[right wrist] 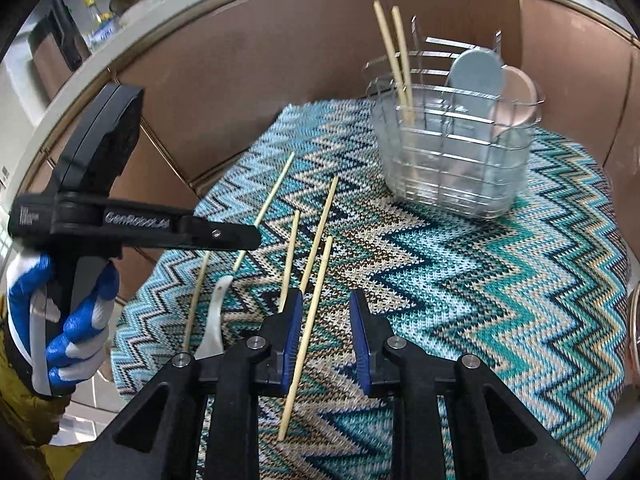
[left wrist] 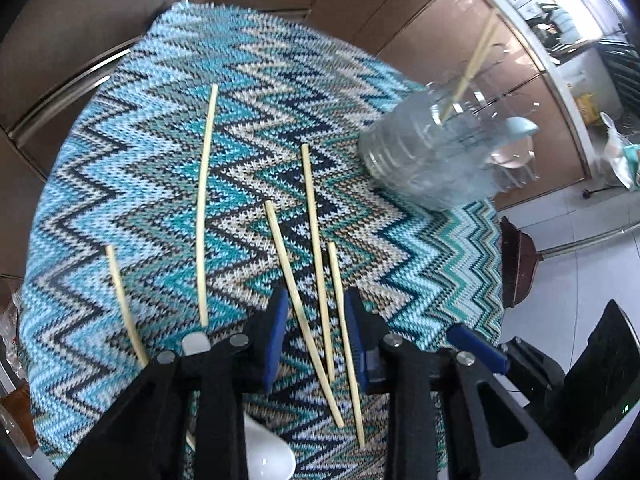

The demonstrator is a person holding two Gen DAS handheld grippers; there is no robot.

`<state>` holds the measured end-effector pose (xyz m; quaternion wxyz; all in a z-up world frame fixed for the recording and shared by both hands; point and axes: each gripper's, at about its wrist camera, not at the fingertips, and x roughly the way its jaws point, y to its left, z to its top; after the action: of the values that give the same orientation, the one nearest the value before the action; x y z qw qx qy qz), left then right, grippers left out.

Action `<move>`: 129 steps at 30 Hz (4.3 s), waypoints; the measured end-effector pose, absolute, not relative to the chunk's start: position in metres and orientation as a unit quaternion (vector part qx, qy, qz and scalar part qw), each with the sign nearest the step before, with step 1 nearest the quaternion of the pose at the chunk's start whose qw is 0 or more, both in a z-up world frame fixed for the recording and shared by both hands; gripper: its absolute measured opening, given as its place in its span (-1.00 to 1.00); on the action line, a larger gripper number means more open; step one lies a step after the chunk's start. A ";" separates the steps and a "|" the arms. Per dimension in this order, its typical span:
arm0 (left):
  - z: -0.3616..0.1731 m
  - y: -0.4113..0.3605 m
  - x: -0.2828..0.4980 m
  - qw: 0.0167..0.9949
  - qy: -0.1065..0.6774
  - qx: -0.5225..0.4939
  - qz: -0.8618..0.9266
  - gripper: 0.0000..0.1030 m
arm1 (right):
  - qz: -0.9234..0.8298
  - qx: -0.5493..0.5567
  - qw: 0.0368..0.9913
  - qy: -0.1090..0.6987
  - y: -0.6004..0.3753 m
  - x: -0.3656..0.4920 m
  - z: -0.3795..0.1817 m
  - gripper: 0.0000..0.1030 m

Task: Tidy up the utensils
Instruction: 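Lower both tools onto the cloth and close each on a bamboo chopstick, then lift the chopsticks and carry them into the wire basket with both tools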

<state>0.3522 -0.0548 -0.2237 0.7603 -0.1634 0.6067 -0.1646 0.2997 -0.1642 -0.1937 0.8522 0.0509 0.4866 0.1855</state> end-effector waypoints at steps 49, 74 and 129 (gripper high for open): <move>-0.272 -0.062 0.392 0.728 0.652 -0.179 -0.114 -0.88 | 0.207 0.013 0.771 0.603 -0.112 0.408 -0.272 -0.83; -0.143 -0.038 0.287 0.843 0.481 -0.184 -0.155 -0.91 | 0.183 0.060 0.888 0.417 -0.161 0.241 -0.138 -0.89; -0.075 -0.127 0.430 0.917 0.320 -0.126 -0.203 -0.88 | 0.084 0.048 0.991 0.091 -0.230 0.390 -0.073 -0.67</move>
<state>0.4296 -0.1265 -0.0752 0.9169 -0.1260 0.3198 -0.2029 0.3898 -0.2304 -0.0727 0.9911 0.0479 0.0907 0.0845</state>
